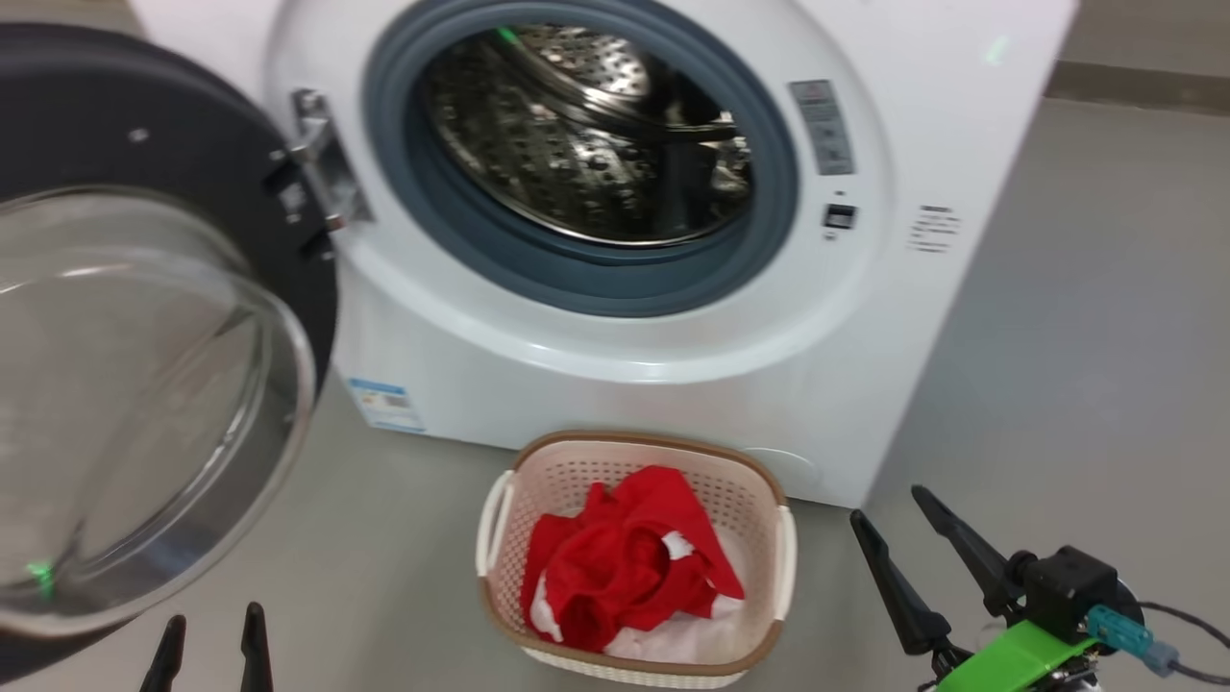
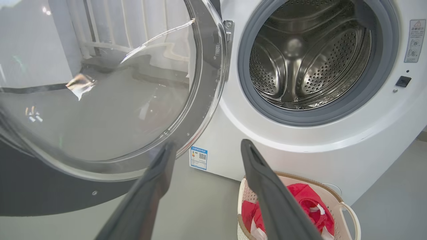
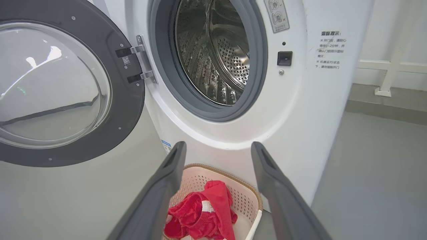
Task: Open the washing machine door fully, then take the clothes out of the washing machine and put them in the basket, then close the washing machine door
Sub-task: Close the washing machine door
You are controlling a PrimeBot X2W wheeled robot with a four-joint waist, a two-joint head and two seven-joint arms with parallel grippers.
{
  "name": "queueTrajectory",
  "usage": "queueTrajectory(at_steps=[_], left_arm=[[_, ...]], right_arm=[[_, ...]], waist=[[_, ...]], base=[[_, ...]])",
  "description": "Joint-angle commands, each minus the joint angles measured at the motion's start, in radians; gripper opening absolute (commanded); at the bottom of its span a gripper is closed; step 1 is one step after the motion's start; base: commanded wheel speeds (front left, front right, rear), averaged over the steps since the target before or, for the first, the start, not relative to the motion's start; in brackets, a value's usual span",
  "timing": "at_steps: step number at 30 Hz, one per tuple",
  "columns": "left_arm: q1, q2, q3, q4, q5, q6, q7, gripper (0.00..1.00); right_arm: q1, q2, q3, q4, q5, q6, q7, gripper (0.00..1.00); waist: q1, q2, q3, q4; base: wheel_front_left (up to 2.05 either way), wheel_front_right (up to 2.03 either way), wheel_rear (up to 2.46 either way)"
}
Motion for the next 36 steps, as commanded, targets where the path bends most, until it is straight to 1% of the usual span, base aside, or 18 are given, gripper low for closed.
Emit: queueTrajectory(at_steps=[1, 9, 14, 24, 36], left_arm=[[-0.014, 0.006, 0.038, -0.018, -0.008, 0.005, -0.012, 1.0], [-0.01, 0.005, 0.019, -0.004, -0.04, 0.02, -0.012, 1.0], [-0.004, 0.005, 0.001, -0.006, -0.064, 0.035, -0.012, 1.0], [0.023, 0.005, -0.003, -0.053, -0.106, 0.078, -0.012, 1.0], [0.043, 0.005, -0.012, -0.095, -0.137, 0.104, -0.012, 1.0]], right_arm=[[-0.042, -0.017, 0.024, -0.02, 0.007, 0.002, -0.012, 1.0], [-0.065, -0.032, 0.047, -0.008, 0.014, 0.002, -0.012, 1.0], [-0.082, -0.038, 0.073, -0.001, 0.018, 0.002, -0.012, 1.0], [-0.155, -0.043, 0.137, 0.021, 0.032, 0.002, -0.012, 1.0], [-0.179, -0.046, 0.161, 0.03, 0.043, 0.002, -0.012, 1.0]], waist=[[0.0, 0.0, -0.003, 0.079], [0.0, 0.0, -0.005, 0.183], [0.0, 0.0, -0.008, 0.228], [0.0, 0.0, 0.01, 0.245], [0.0, 0.0, 0.013, 0.248]], base=[[0.0, 0.0, 0.0], [0.0, 0.0, 0.0], [0.0, 0.0, 0.0], [0.0, 0.0, 0.0], [0.0, 0.0, 0.0]])
